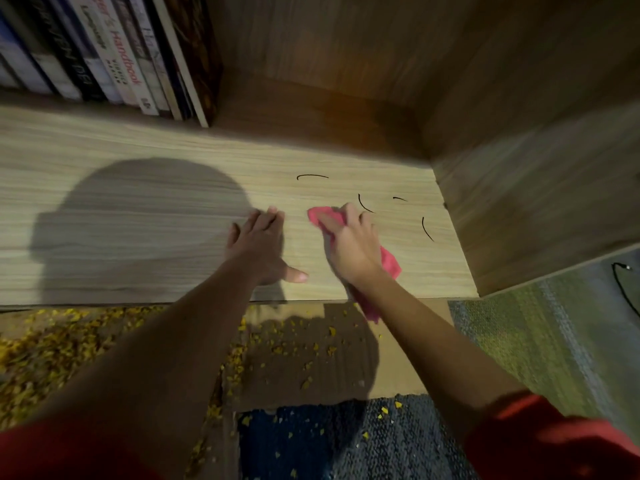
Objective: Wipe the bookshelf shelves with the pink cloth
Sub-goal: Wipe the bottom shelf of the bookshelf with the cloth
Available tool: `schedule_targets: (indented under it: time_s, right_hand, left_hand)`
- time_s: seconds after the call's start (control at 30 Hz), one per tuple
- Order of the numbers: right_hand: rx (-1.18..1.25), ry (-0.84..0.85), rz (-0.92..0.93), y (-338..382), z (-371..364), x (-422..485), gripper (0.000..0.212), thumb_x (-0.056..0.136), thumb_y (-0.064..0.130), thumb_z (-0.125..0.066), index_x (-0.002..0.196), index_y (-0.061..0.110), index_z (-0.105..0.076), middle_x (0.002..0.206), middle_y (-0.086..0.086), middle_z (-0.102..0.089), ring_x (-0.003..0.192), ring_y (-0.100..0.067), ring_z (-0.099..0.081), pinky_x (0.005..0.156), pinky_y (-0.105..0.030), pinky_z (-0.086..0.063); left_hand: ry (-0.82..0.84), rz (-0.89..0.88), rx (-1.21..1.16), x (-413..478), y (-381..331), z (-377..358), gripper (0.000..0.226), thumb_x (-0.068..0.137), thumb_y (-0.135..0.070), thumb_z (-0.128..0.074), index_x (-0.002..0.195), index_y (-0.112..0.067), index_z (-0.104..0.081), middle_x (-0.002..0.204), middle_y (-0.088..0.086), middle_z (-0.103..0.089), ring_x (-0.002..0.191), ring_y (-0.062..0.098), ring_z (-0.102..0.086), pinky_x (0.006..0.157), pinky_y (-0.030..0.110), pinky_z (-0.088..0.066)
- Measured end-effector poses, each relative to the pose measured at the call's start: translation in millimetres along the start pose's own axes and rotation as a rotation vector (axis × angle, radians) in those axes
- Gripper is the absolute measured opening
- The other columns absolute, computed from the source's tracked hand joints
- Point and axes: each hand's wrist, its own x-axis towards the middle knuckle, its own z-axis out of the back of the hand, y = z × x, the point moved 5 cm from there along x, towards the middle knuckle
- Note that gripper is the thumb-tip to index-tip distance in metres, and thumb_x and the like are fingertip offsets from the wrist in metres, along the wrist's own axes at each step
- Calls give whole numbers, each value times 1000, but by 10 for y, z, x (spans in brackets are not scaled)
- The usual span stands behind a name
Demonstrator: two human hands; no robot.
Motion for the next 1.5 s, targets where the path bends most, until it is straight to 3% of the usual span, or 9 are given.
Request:
schedule_targets:
  time_s: [0.13, 0.3, 0.47, 0.67, 0.87, 1.0, 1.17, 1.27, 1.5]
  right_hand:
    - [59, 42, -198, 117, 11, 135, 35, 99, 23, -37, 131, 26, -50, 125, -10, -38, 114, -33, -36, 94, -42, -34]
    - [71, 12, 96, 232, -54, -121, 41, 95, 18, -43, 134, 30, -49, 124, -11, -43, 107, -34, -38, 86, -41, -35]
    - [38, 24, -196, 33, 32, 219, 34, 97, 18, -39, 129, 18, -51, 124, -12, -39, 113, -34, -38, 96, -43, -37]
    - [91, -80, 163, 224, -105, -174, 38, 84, 10, -59, 120, 23, -62, 105, -16, -53, 86, -36, -48, 71, -40, -41]
    - [77, -9, -165, 90, -34, 242, 36, 97, 20, -38, 131, 24, -50, 122, -11, -40, 109, -33, -38, 91, -41, -36]
    - [110, -66, 111, 248, -81, -111, 43, 85, 8, -55, 124, 24, -60, 110, -16, -50, 93, -36, -45, 76, -41, -41]
    - [102, -31, -59, 82, -77, 256, 41, 94, 17, -45, 133, 28, -50, 120, -11, -41, 105, -32, -37, 90, -40, -35]
    - [80, -37, -149, 37, -102, 529, 37, 97, 20, -39, 132, 25, -49, 121, -11, -40, 106, -31, -38, 92, -39, -35]
    - [69, 12, -220, 233, -89, 844, 31, 99, 25, -35, 127, 21, -49, 122, -12, -36, 110, -34, -37, 94, -45, -36]
  left_hand:
    - [7, 11, 0, -24, -10, 1, 118, 69, -54, -73, 151, -20, 4, 158, -6, 12, 145, 17, 11, 115, 41, 6]
    - [22, 18, 14, -17, -29, 8, 118, 70, -53, -73, 151, -18, 5, 158, -4, 11, 145, 18, 12, 115, 44, 6]
    - [16, 12, 15, -20, -22, 17, 118, 70, -54, -73, 151, -17, 6, 158, -4, 12, 145, 18, 12, 115, 43, 6]
    - [22, 20, 16, 1, -23, 18, 119, 69, -53, -74, 151, -17, 4, 158, -4, 10, 145, 18, 11, 115, 44, 4]
    - [20, 38, 52, 13, -58, 79, 121, 66, -53, -77, 151, -16, 0, 158, -2, 3, 145, 20, 5, 115, 46, -3]
    - [26, 26, 65, 18, -69, 54, 119, 66, -54, -76, 151, -15, -2, 158, -1, 0, 145, 20, 3, 115, 46, -5]
    - [-109, 141, 60, 235, 21, 321, 75, 70, -56, -70, 130, -15, -51, 145, 4, -34, 137, 26, -28, 112, 54, -8]
    - [-167, 149, -11, 262, 225, 414, 87, 71, -43, -75, 143, -15, -34, 151, 2, -23, 141, 23, -17, 115, 53, -2]
    - [-77, 106, -52, 326, 357, 365, 112, 70, -51, -74, 151, -16, -4, 158, -6, 6, 145, 17, 9, 116, 50, 1]
